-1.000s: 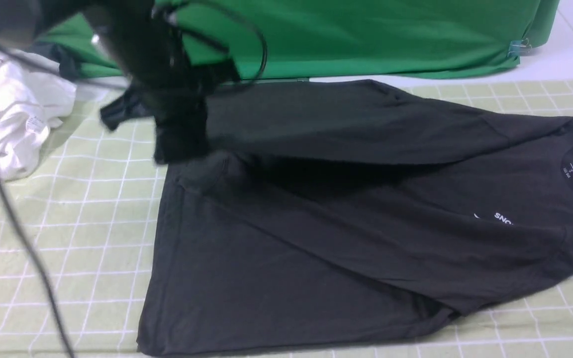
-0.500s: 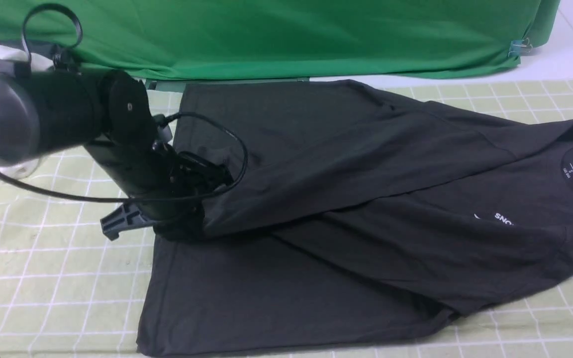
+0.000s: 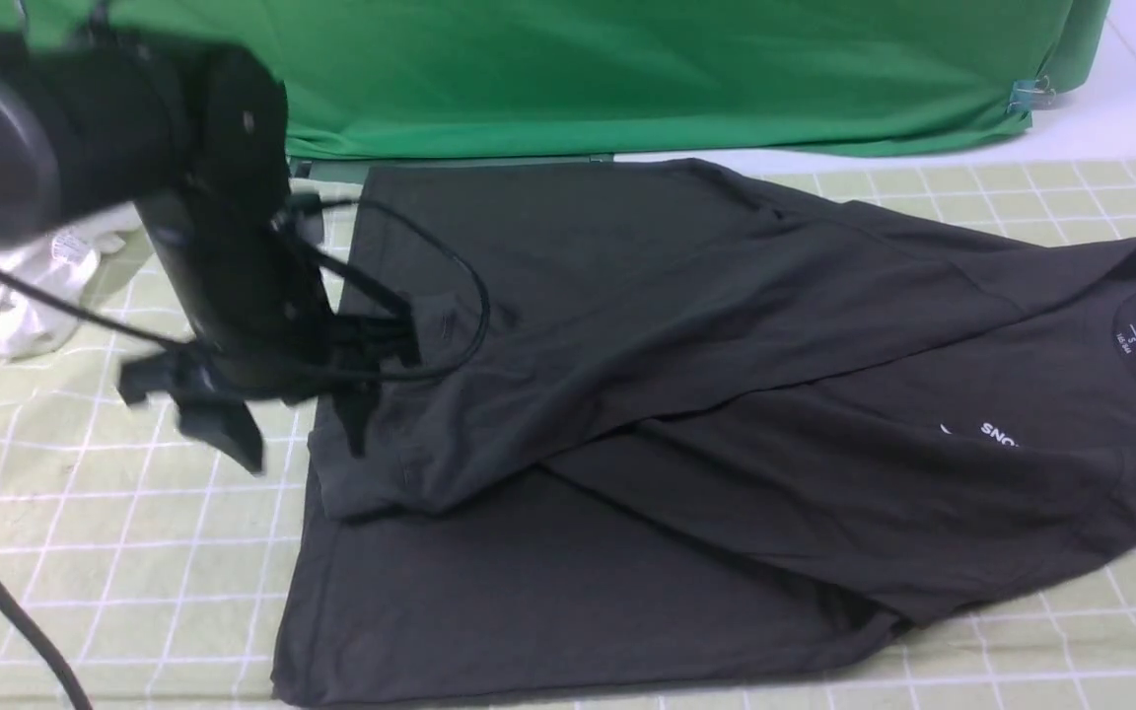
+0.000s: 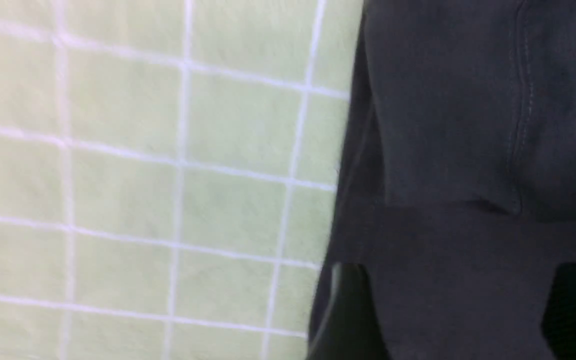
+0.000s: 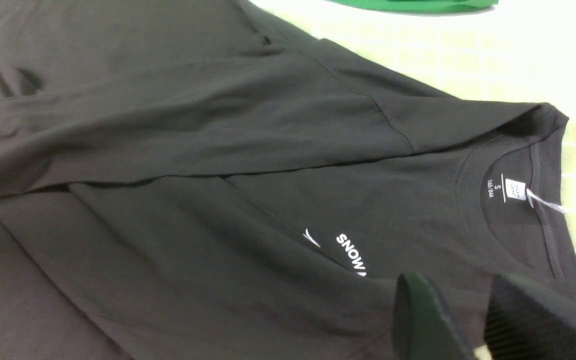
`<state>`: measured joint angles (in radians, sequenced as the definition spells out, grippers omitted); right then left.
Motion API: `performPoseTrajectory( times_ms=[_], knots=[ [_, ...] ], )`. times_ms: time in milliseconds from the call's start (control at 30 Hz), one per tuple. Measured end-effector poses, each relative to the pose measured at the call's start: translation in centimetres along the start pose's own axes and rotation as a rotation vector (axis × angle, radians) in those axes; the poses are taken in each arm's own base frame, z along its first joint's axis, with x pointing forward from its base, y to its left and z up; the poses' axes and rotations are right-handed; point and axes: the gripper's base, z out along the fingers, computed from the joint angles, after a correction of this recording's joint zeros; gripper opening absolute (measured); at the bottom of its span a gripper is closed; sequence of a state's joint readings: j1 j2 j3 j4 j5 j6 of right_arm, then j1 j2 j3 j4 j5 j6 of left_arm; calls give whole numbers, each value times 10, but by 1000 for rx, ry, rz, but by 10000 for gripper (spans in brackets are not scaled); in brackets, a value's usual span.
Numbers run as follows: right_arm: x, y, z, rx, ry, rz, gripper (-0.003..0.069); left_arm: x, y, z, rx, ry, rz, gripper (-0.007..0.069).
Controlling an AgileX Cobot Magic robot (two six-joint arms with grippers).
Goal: Fold a long-sleeved shirt over a green coffee tablecloth.
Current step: 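Grasp the near edge of the shirt at its hem and shoulder corners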
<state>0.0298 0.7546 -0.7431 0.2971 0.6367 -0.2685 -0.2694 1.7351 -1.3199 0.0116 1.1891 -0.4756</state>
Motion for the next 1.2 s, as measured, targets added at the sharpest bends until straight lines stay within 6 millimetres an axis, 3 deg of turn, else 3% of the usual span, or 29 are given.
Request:
performPoseTrajectory(
  times_ms=[100,167,367,433,567,767,967,1200],
  knots=[
    [0,0,0,0,0,0,214,8,3,-6,10,4,32,524],
    [0,0,0,0,0,0,217,22,6,1,17,55,60,524],
    [0,0,0,-1,1,1,221,80,30,53,-50,278,96,498],
    [0,0,0,-2,3,2,226,95,37,73,-48,272,87,489],
    [0,0,0,-3,4,2,233,100,37,87,7,211,58,480],
    [1,0,0,-4,6,3,237,98,33,85,57,175,49,459],
    [1,0,0,-5,10,3,237,78,18,66,132,123,74,417],
    [1,0,0,-5,10,3,237,71,14,46,118,170,108,389]
  ],
)
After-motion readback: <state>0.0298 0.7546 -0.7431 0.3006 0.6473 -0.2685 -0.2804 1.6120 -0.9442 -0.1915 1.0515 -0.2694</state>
